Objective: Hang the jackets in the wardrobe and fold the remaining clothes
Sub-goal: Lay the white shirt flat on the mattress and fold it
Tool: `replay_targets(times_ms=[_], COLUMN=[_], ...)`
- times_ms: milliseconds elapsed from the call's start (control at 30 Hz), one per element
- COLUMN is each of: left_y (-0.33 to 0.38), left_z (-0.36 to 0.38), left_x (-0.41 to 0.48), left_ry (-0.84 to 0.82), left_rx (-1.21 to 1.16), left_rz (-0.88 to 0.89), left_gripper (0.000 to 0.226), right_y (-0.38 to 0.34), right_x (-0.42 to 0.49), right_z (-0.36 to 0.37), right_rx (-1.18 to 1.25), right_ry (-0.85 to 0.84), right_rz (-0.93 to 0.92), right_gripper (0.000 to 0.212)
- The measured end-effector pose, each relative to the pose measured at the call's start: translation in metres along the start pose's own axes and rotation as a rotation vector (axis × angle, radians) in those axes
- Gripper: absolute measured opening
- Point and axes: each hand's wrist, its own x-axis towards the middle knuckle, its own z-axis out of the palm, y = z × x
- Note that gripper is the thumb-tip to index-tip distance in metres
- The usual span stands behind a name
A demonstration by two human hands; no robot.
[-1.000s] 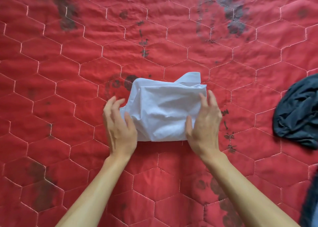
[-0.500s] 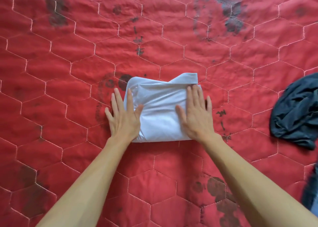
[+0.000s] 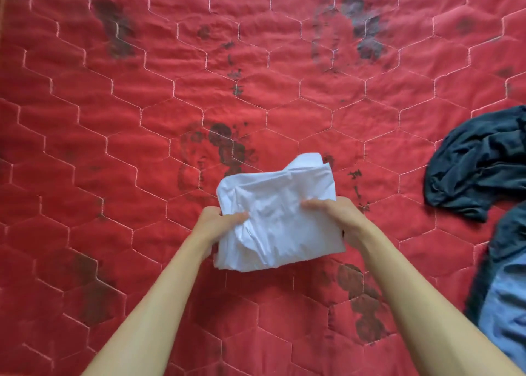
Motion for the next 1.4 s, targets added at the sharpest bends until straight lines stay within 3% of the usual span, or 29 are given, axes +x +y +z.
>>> replay_targets(times_ms=[200,367,433,533,600,700,800,900,1067,1167,1300,1400], left_y=[0.03,0.062,0.074,0.092,0.097,0.106,0.134,0.177,0.21,0.224,0.244,0.246], left_z=[-0.036,-0.071,-0.083,-0.092,-0.09,-0.08,-0.073,-0.082,-0.119,-0.131,-0.132,-0.129], left_x=[-0.076,-0.156,-0.188,-0.247,-0.293,-0.347,-0.402,-0.447,-0.494,-0.518,-0.549,-0.564], left_ry=[0.011,0.101,0.175,0.264,0.125,-0.33,-0.612,-0.587,-0.574,-0.554,-0.447,-0.363], left_rx=[-0.09,-0.221,-0.278,-0.557,-0.732,-0.944,-1.123,-1.232,-1.276,-1.321,-1.415,-1.401], left_rz=[0.109,0.24,0.323,0.341,0.268,0.16,0.209,0.412,0.549,0.585,0.626,0.813], left_gripper=[0.02,0.044,0.04,0.038,0.053,0.082,0.091,0.059,0.05,0.052,0.052,0.054], right_y=[-0.031,-0.097,-0.125,-0.159,-0.177,-0.2,-0.218,-0.229,-0.244,-0.256,-0.263,-0.251], right_x=[-0.089,-0.191,-0.235,-0.301,-0.343,-0.396,-0.446,-0.49,-0.55,-0.578,-0.608,-0.622], right_z=[-0.007,-0.004,-0.003,0.003,0.012,0.024,0.027,0.021,-0.002,-0.008,-0.002,-0.003], right_rx=[0.08,0.021,0.019,0.1,0.187,0.254,0.245,0.209,0.238,0.308,0.551,0.532], right_ry=[-0.164,-0.165,-0.176,-0.202,-0.202,-0.175,-0.168,-0.176,-0.167,-0.207,-0.451,-0.635], right_rz=[-0.085,-0.274,-0.377,-0.527,-0.607,-0.718,-0.797,-0.855,-0.959,-0.98,-0.955,-0.883], right_gripper=[0.039,0.032,0.03,0.027,0.025,0.025,0.024,0.019,0.021,0.033,0.052,0.047])
